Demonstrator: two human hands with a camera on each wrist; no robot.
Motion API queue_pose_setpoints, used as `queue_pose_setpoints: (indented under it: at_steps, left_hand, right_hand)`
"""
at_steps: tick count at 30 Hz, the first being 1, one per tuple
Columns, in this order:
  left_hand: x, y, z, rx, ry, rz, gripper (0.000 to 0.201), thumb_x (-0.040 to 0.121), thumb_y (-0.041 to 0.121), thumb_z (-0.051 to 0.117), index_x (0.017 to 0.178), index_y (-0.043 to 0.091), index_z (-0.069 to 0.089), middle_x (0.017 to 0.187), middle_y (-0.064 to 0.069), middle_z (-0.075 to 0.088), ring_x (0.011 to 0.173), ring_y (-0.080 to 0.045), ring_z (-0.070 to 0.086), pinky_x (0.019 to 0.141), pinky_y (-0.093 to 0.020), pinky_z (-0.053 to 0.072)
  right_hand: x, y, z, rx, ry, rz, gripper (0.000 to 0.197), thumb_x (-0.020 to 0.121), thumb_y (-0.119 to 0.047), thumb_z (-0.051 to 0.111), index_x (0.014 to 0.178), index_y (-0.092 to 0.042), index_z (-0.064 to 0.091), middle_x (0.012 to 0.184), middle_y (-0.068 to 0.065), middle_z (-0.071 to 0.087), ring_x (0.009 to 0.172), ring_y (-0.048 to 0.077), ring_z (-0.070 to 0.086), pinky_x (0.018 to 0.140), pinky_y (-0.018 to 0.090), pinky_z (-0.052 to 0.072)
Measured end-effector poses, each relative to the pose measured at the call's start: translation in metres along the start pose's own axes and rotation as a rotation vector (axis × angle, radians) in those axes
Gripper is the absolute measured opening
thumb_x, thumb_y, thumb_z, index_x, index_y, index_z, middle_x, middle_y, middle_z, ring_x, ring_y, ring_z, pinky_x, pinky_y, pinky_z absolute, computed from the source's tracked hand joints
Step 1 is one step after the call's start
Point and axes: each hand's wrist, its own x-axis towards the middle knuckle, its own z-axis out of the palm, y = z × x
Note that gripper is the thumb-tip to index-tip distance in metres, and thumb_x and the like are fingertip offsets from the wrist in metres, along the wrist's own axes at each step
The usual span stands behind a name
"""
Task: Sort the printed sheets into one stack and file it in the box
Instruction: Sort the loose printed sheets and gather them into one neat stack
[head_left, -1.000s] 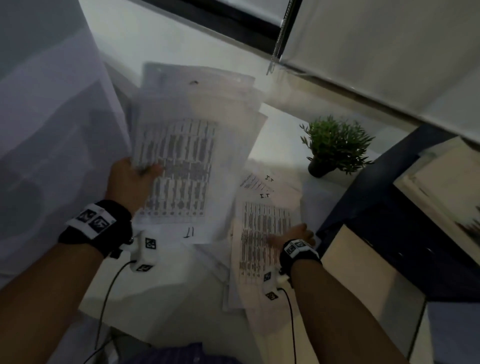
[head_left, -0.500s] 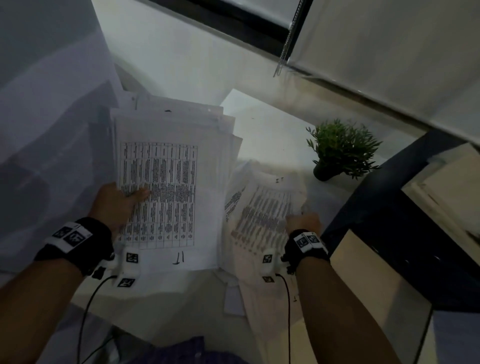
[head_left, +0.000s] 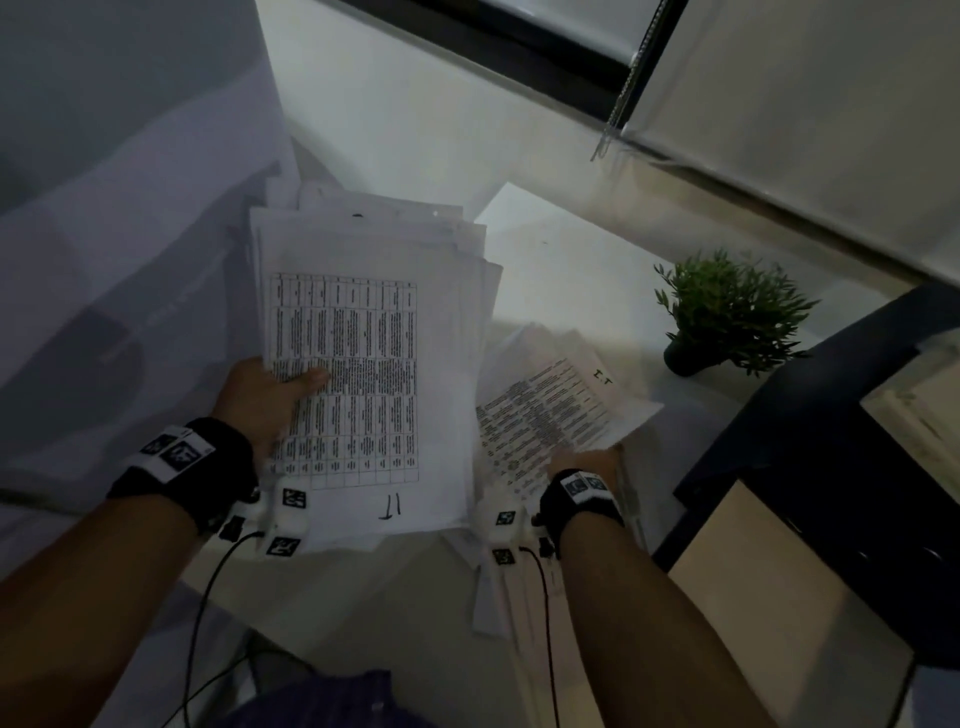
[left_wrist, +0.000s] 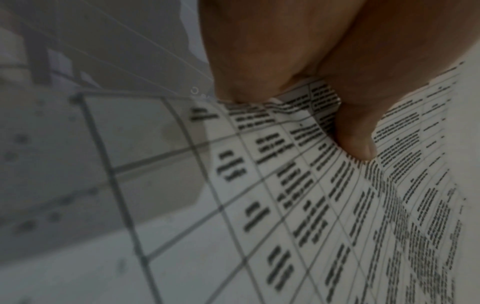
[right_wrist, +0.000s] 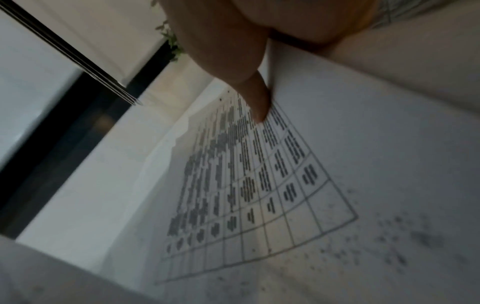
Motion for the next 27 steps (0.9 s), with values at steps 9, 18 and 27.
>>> queue_pose_setpoints:
  at_steps: [9,18,27]
  left_hand:
    - [-0.001,-0.026,0.03,0.12,-0.144,-0.276,0.037,0.08,0.023,0.078,0.107,0.0,0.067,0.106,-0.018,0.072,0.092,-0.033,0.069,0.08,-0.04,0.059]
    - [-0.005,-0.059,0.055,0.471,-0.146,-0.357,0.062,0.081,0.031,0.078,0.125,-0.006,0.057,0.123,-0.02,0.063,0.107,-0.034,0.063,0.093,-0.035,0.051]
    - [-0.008,-0.056,0.057,0.365,-0.07,-0.332,0.054,0.097,0.045,0.048,0.132,0.005,0.054,0.126,-0.013,0.058,0.112,-0.029,0.056,0.091,-0.027,0.04]
  right_hand:
    - [-0.025,-0.038,-0.086,0.044,0.246,-0.446,0.054,0.087,-0.039,0.067,0.12,0.003,0.06,0.113,0.016,0.066,0.105,0.035,0.065,0.089,0.049,0.054]
    - [-0.056,-0.067,-0.143,0.469,-0.023,-0.535,0.03,0.083,-0.011,0.078,0.111,-0.009,0.067,0.103,0.007,0.072,0.089,0.026,0.072,0.08,0.044,0.059]
    - [-0.015,0.008,0.005,-0.003,-0.212,-0.171,0.051,0.084,0.001,0.07,0.133,-0.004,0.056,0.126,0.016,0.066,0.111,0.035,0.064,0.098,0.047,0.052]
